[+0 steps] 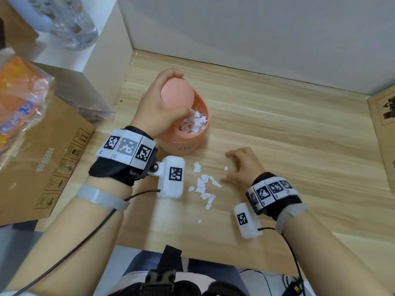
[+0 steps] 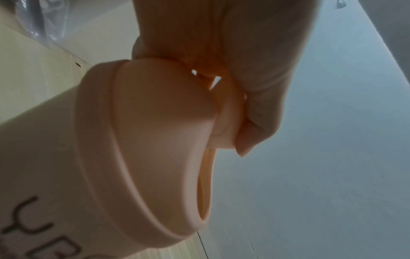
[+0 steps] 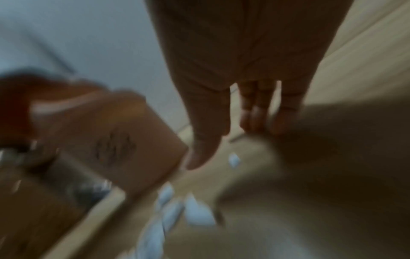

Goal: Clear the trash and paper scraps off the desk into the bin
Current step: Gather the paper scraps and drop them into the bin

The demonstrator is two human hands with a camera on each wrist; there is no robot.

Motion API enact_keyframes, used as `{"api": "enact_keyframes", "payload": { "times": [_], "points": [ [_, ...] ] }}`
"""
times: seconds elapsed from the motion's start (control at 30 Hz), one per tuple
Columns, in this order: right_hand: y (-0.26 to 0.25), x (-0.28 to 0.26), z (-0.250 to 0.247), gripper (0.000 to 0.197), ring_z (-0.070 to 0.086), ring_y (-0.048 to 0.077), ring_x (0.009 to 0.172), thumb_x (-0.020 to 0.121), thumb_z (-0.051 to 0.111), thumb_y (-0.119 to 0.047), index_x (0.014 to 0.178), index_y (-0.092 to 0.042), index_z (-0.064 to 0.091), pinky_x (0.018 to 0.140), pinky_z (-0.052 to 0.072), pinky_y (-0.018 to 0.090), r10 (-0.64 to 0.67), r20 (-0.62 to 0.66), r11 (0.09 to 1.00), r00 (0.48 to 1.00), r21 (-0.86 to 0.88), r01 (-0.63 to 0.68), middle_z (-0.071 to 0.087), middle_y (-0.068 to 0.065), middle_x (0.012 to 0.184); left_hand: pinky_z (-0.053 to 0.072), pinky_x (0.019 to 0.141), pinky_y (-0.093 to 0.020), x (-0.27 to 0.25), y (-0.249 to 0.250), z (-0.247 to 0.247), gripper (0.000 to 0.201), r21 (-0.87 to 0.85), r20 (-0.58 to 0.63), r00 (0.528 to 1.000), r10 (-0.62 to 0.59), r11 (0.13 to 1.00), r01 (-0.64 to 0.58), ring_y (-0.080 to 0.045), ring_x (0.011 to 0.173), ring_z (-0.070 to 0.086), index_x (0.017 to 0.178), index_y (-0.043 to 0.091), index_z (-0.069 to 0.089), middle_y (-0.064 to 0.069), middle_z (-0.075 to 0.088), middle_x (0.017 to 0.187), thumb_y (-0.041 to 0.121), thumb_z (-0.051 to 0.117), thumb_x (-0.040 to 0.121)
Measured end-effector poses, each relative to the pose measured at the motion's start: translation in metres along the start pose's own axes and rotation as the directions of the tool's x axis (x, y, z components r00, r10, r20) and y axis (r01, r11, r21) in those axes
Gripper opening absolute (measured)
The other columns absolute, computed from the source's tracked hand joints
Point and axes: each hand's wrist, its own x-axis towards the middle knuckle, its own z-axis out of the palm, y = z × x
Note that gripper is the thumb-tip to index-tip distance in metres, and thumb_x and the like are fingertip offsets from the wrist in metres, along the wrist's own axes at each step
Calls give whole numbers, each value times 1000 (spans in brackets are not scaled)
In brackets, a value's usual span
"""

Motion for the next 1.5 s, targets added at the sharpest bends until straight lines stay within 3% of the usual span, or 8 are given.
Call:
{"api": "enact_keyframes", "payload": {
  "times": [0.17, 0.33, 0.57, 0.9, 1.07, 1.23, 1.4, 1.5],
  "points": [
    [2, -20, 44, 107, 23, 12, 105, 42, 89, -33, 134, -23, 34, 91, 20, 18, -194, 148, 959, 970, -178, 219, 28, 5, 121, 44, 84, -16, 0, -2, 1, 60, -17, 10, 1000, 8, 1000, -7, -1, 102, 48, 112, 36, 44, 32, 43, 109, 19, 70, 60],
    [-11, -10, 53, 115, 17, 27, 131, 49, 85, -39, 142, -34, 16, 110, 17, 39, -248, 135, 898, 959, -339, 280, 16, 9, 145, 41, 74, -3, 1, -3, 0, 62, -7, -3, 1000, 23, 1000, -23, 10, 97, 46, 114, 35, 44, 31, 43, 110, 15, 75, 64],
    [-14, -1, 61, 56, 40, 28, 107, 56, 80, -11, 109, -17, 63, 94, 35, 35, -431, 259, 860, 864, -174, 480, 47, 9, 121, 40, 72, -1, 1, -4, 0, 63, -16, -7, 1000, 29, 999, -29, 8, 96, 47, 118, 30, 46, 23, 44, 114, 14, 75, 64],
    [-6, -8, 64, 8, 61, 34, 83, 75, 64, -1, 82, 3, 67, 71, 43, 30, -497, 250, 823, 831, -169, 542, 63, 20, 92, 35, 65, 4, 0, -1, 1, 63, 10, -24, 999, 28, 1000, -27, 13, 90, 45, 124, 25, 46, 20, 44, 116, 7, 72, 69],
    [-23, 3, 47, 18, 58, 28, 101, 82, 59, -5, 98, 1, 65, 83, 41, 29, -276, 393, 853, 877, -321, 412, 62, 13, 109, 39, 72, 0, 2, -2, 0, 63, -12, -5, 1000, 15, 1000, -15, 6, 96, 47, 122, 26, 46, 25, 44, 114, 8, 73, 68],
    [-39, 1, -2, 6, 53, 11, 67, 73, 66, 1, 76, -4, 68, 63, 40, 7, -262, 23, 964, 965, 39, 261, 57, -3, 73, 41, 79, -9, 2, -2, 0, 63, 4, 6, 1000, 12, 1000, -12, -6, 104, 47, 120, 30, 46, 30, 42, 110, 11, 74, 67],
    [-96, 0, -59, 24, 49, 2, 52, 74, 69, -4, 65, -24, 60, 52, 43, 15, -315, -214, 900, 925, 242, 362, 56, -4, 66, 42, 100, -40, 2, -2, -1, 62, -11, 16, 1000, 0, 1000, 1, -16, 115, 47, 109, 44, 44, 35, 42, 108, 24, 70, 57],
    [-129, 3, -67, 10, 49, 8, 51, 74, 72, -12, 73, -18, 65, 53, 45, 18, -313, -212, 923, 926, 162, 349, 57, -4, 63, 41, 100, -49, 1, 0, -1, 63, -5, 16, 999, -28, 1000, 28, -24, 120, 45, 104, 55, 42, 30, 45, 113, 28, 71, 55]
  ]
}}
